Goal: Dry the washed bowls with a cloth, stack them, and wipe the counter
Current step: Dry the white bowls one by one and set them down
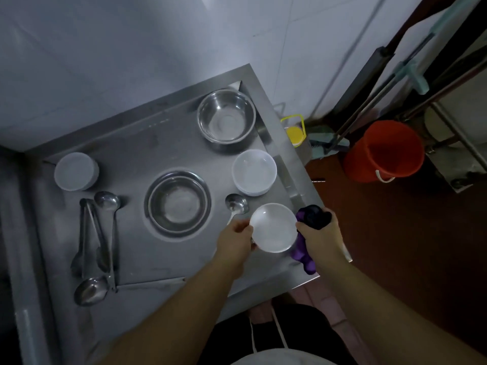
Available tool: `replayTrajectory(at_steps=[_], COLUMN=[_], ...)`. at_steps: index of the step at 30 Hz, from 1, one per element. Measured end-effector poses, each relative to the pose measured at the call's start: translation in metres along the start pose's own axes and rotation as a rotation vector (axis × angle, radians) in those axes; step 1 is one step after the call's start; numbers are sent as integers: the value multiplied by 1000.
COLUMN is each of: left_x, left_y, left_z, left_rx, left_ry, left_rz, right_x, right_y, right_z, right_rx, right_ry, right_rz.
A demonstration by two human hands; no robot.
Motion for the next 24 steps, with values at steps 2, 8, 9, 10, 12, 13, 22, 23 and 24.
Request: replayTrajectory(at_steps=[2,8,9,10,12,13,22,23,24], left_x=[-4,-11,-11,-10,-9,-7,27,31,35], left_y=[-5,-8,-8,-8,-6,-5,7,8,8], left_z=[-2,-5,-6,-6,-5,-4,21,25,31], left_rx=[2,-35,-46,-50,-56,-63,-79,-72,-60], left_ry=[36,119,125,130,140,146,199,210,226], left_rz=[-7,-31,-31,-28,-18,-11,-98,-110,-117], right_x=[-4,-11,-13,-14,-16,-17,-7,-1,7], right_y=[2,5,5,4,2,0,-59,-68,-77], right_z=[-2,-5,-5,-4,-2,0,25,23,19], right_rx=[16,49,55,62,67,73,-2,-31,-55], right_ry=[-12,-71,-81,-93,-123,-134,-178,-196,-221], right_rz=[5,54,63,70,80,90,179,194,213])
Point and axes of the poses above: each hand's wrist, its own x-axis away from the middle knuckle, its own z-axis out of the back of the hand, y = z × x, the point moved 5 cm from there along -x, towards the middle knuckle, and after that the axes turned 15 degrees about y, right-handed, at the moved point
